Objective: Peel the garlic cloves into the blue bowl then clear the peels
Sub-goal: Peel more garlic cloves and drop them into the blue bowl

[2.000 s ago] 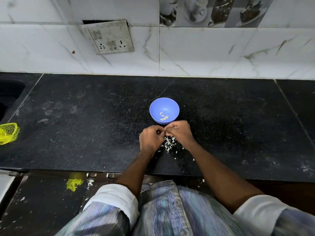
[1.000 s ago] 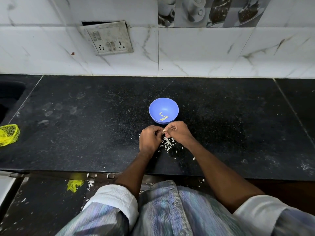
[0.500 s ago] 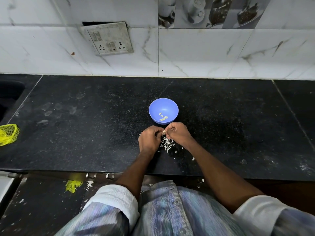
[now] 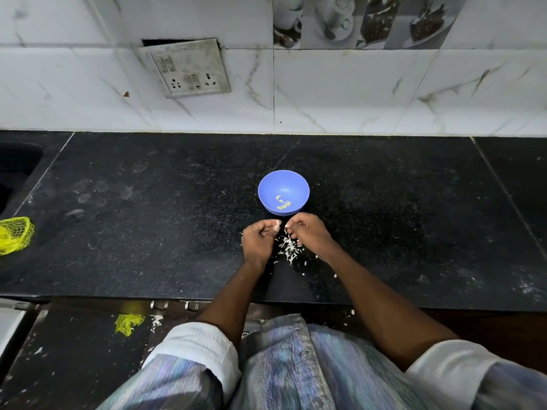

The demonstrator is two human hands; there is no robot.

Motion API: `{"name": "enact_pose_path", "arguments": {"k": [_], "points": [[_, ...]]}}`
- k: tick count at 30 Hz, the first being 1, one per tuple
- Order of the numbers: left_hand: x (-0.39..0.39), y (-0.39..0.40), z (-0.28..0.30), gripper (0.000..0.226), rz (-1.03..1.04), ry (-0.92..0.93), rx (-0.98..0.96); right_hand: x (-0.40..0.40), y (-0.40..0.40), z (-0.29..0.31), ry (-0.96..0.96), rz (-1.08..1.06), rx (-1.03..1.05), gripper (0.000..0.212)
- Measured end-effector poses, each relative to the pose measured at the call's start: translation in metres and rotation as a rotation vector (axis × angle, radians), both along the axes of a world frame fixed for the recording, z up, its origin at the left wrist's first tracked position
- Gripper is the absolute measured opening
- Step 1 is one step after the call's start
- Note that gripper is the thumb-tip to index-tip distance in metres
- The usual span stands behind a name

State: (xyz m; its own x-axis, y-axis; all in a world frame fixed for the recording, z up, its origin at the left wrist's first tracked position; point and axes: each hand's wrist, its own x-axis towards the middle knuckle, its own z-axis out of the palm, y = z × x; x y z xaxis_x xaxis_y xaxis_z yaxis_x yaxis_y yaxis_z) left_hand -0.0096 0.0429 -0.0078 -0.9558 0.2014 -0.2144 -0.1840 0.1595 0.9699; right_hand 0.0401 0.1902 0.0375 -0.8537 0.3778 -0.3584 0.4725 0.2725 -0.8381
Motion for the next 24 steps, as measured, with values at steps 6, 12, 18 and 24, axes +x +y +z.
{"name": "enact_pose_path", "arguments": {"k": [6, 12, 18, 24], "points": [[-0.001, 0.001, -0.001, 0.016, -0.058, 0.071, -0.022, 0.001, 0.005, -0.005, 0.063, -0.011, 0.182, 0.009], [-0.001, 0.001, 0.0, 0.013, -0.118, 0.168, -0.144, 0.003, 0.005, 0.001, 0.127, -0.036, 0.172, 0.01], [-0.001, 0.003, 0.0, 0.018, -0.185, 0.193, -0.176, 0.006, 0.005, 0.006, 0.154, 0.025, 0.105, 0.019], [-0.002, 0.005, 0.0, 0.022, -0.19, 0.196, -0.211, 0.004, 0.006, 0.005, 0.133, -0.1, 0.079, 0.02]]}}
